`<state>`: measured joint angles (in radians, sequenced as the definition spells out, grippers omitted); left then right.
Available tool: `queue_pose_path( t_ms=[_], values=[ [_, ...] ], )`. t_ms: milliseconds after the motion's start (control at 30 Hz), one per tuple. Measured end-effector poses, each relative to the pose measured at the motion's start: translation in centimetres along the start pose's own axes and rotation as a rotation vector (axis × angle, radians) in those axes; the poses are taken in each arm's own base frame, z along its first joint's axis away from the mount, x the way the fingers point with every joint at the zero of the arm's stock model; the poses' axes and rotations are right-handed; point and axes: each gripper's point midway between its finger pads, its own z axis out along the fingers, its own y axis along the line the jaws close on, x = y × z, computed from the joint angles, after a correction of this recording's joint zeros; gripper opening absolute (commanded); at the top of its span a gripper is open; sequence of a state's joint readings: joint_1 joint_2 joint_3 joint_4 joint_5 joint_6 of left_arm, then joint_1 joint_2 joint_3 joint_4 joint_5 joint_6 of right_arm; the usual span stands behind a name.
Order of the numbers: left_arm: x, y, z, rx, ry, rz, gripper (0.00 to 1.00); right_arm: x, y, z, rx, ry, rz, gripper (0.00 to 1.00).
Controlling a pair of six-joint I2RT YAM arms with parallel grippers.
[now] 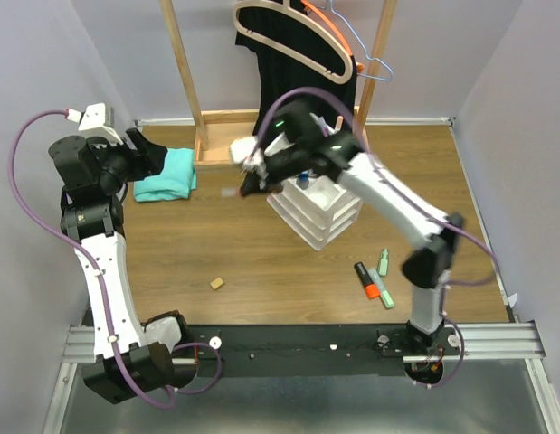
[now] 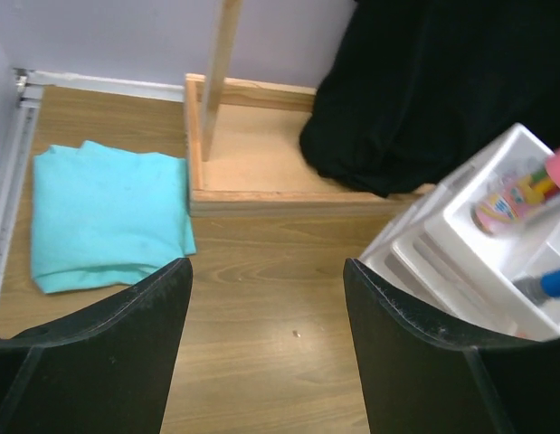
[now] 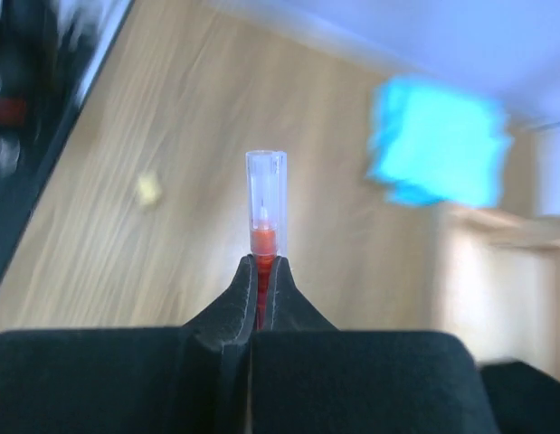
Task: Sort the stationery into containers
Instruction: Pick up the pen from the storage box.
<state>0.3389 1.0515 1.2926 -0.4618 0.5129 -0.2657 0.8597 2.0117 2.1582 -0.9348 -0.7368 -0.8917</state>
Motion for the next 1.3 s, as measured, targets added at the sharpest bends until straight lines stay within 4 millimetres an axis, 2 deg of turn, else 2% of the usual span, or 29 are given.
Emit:
queue_pose_path(
  t_ms=[100,167,200,233,300,333,367,433,533,667,800,1067,1300],
  values=[
    [1.2,-1.4,-0.1,0.082,0.021,0.019,0.76,-6.5,-2.2,-8.2,0.220,-0.227,0.074,0.01],
    [2.1,-2.8,-0.1,0.153,0.047,0.049,0.76,-8.9,-3.0,-11.9,0.319,-0.321,0.096,0.00],
    [2.7,-4.1,0.0,0.204,0.068,0.079,0.76,-10.4,-3.3,-14.7,0.392,-0.386,0.098,0.00],
    [3.1,-5.1,0.0,0.243,0.078,0.099,0.76,-11.2,-3.3,-16.0,0.429,-0.415,0.096,0.00],
    [4.5,-8.3,-0.1,0.362,0.116,0.164,0.76,-12.1,-3.4,-17.9,0.501,-0.466,0.105,0.00],
    [5.3,-9.8,-0.4,0.425,0.136,0.188,0.76,-11.8,-3.3,-19.0,0.564,-0.486,0.115,0.01],
    [5.7,-10.8,-0.5,0.470,0.151,0.198,0.76,-11.1,-3.2,-19.2,0.592,-0.486,0.131,0.01],
    [6.5,-11.7,-0.6,0.523,0.180,0.208,0.76,-9.8,-2.7,-20.8,0.707,-0.496,0.149,0.01],
    [7.1,-11.9,0.1,0.551,0.219,0.226,0.76,-7.8,-2.4,-22.5,0.843,-0.496,0.188,0.01],
    [7.4,-12.0,1.5,0.571,0.261,0.240,0.76,-5.6,-2.8,-25.1,1.014,-0.506,0.229,0.01],
    [7.6,-12.0,2.0,0.573,0.271,0.232,0.76,-3.7,-3.6,-27.1,1.144,-0.508,0.260,0.01],
    [7.6,-11.9,2.0,0.573,0.273,0.234,0.76,-0.1,-4.8,-28.4,1.256,-0.478,0.296,0.01],
    [7.7,-11.9,1.8,0.573,0.275,0.241,0.76,3.1,-6.8,-28.4,1.293,-0.454,0.341,0.01]
  ],
)
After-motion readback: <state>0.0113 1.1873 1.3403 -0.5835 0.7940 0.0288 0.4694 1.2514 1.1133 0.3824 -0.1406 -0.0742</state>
